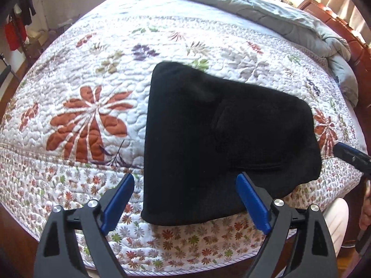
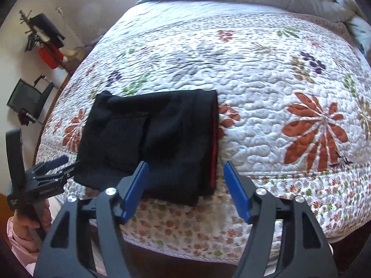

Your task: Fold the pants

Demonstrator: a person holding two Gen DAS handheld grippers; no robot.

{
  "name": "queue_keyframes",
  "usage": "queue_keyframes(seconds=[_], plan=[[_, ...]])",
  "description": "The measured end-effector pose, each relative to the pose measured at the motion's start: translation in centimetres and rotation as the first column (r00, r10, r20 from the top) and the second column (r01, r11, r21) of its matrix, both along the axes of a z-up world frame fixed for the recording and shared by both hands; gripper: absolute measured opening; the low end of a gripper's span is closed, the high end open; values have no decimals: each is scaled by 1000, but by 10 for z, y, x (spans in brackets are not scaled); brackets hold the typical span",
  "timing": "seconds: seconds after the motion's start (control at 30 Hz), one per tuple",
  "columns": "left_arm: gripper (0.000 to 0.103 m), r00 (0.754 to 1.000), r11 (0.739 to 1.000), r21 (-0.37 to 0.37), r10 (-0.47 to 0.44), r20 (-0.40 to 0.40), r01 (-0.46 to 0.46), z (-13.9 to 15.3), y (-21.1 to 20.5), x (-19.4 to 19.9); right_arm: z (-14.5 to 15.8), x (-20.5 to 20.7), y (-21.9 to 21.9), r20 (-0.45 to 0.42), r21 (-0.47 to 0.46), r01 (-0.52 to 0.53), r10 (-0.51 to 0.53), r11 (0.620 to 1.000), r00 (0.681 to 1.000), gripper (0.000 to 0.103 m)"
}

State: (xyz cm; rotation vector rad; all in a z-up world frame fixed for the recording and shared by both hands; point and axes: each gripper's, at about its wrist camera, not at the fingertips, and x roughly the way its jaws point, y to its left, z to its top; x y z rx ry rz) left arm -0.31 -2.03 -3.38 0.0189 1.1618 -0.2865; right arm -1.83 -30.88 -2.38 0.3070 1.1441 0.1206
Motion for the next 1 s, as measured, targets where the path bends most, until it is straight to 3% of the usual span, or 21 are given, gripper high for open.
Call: queue_keyframes(seconds=[0.23, 0.3, 0.37, 0.43, 0.53, 0.63, 0.73, 0.8, 0.87, 1.0], plan=[[93, 1000, 1000, 10, -18, 0, 18, -6, -7, 6, -47, 14, 12, -110, 50, -11, 17, 999, 994, 75], [93, 1000, 1000, 22, -9, -22, 10, -18, -4, 9, -61, 18, 11, -140, 67, 1, 8, 998, 990, 68], [93, 999, 1000, 18, 4, -53, -3, -28, 1, 13, -65, 19, 12, -137, 38, -8, 13, 999, 991, 50], [93, 997, 1000, 4, 4, -76, -4, -36, 5, 17, -64, 19, 11, -138, 22, -23, 26, 999, 990, 47], [96, 993, 1000, -19, -15, -117, 13, -52, 6, 26, -74, 20, 14, -165, -18, -47, 43, 999, 985, 48], [100, 986, 995, -95, -34, -161, 19, -66, 7, 34, -86, 22, 20, -180, -51, -53, 43, 997, 983, 53], [100, 980, 992, -128, -37, -195, 12, -70, 8, 41, -83, 22, 16, -183, -24, -34, 29, 999, 983, 55], [99, 983, 992, -121, -62, -175, 41, -64, 7, 43, -73, 21, 9, -166, 20, -14, 17, 1000, 986, 57], [99, 984, 991, -120, -81, -157, 62, -61, 7, 47, -65, 22, 2, -147, 55, -2, 10, 998, 989, 68], [99, 971, 972, -212, -139, -193, 97, -68, 3, 59, -67, 33, -5, -153, 67, -7, 17, 998, 988, 71]])
